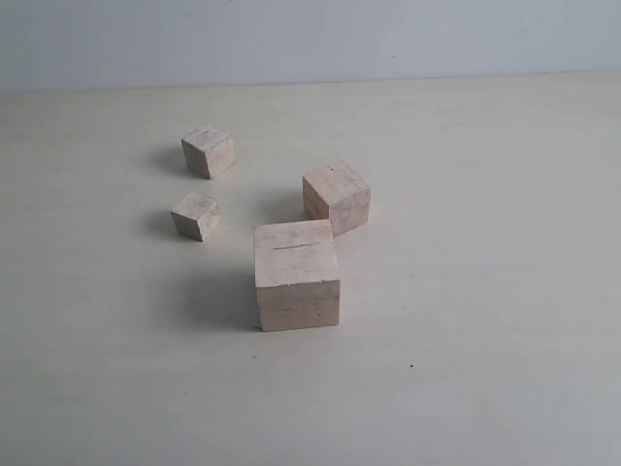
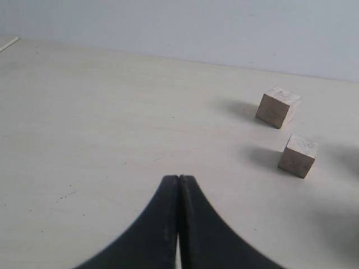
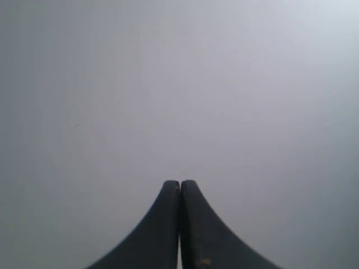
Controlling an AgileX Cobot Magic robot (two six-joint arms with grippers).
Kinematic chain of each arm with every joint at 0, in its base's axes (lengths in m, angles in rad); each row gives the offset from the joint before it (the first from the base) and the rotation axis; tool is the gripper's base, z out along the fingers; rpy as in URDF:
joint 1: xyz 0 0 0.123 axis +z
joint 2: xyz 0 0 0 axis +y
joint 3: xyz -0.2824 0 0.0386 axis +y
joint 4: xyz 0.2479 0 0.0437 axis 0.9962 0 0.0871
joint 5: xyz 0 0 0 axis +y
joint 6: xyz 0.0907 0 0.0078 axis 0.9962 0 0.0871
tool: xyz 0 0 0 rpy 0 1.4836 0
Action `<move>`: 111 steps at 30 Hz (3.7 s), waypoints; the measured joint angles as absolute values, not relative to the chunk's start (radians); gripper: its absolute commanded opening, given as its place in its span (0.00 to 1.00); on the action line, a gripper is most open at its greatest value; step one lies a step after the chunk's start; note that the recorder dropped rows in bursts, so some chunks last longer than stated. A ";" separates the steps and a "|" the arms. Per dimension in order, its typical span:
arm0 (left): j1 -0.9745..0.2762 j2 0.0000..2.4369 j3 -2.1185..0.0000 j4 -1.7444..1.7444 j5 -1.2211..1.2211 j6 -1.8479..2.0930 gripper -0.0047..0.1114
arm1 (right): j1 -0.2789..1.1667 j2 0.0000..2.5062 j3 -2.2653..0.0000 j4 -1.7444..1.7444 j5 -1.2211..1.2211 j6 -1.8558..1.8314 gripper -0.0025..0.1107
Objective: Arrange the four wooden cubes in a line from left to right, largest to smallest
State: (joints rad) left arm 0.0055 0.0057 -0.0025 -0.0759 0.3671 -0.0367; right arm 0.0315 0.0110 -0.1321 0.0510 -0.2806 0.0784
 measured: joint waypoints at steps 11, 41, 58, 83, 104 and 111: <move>0.006 0.006 -0.003 -0.076 0.367 -0.037 0.04 | 0.046 0.399 -0.615 0.053 0.169 0.010 0.02; 0.006 0.006 -0.003 -0.078 0.367 -0.037 0.04 | 0.649 1.480 -1.042 0.070 0.778 -0.860 0.02; 0.006 0.006 -0.003 -0.078 0.367 -0.037 0.04 | 0.662 1.441 -1.042 0.437 0.569 -0.745 0.02; 0.006 0.006 -0.003 -0.078 0.367 -0.037 0.04 | 0.662 1.629 -1.047 0.838 0.549 -1.385 0.94; 0.006 0.006 -0.003 -0.078 0.367 -0.037 0.04 | 0.662 1.832 -1.047 1.135 0.707 -1.971 0.85; 0.006 0.006 -0.003 -0.078 0.367 -0.037 0.04 | 0.662 1.885 -1.047 1.140 0.675 -2.042 0.85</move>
State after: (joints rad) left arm 0.0055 0.0057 -0.0025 -0.0781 0.3671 -0.0367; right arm 0.6617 1.8850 -1.0472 1.1400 0.6752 -2.0416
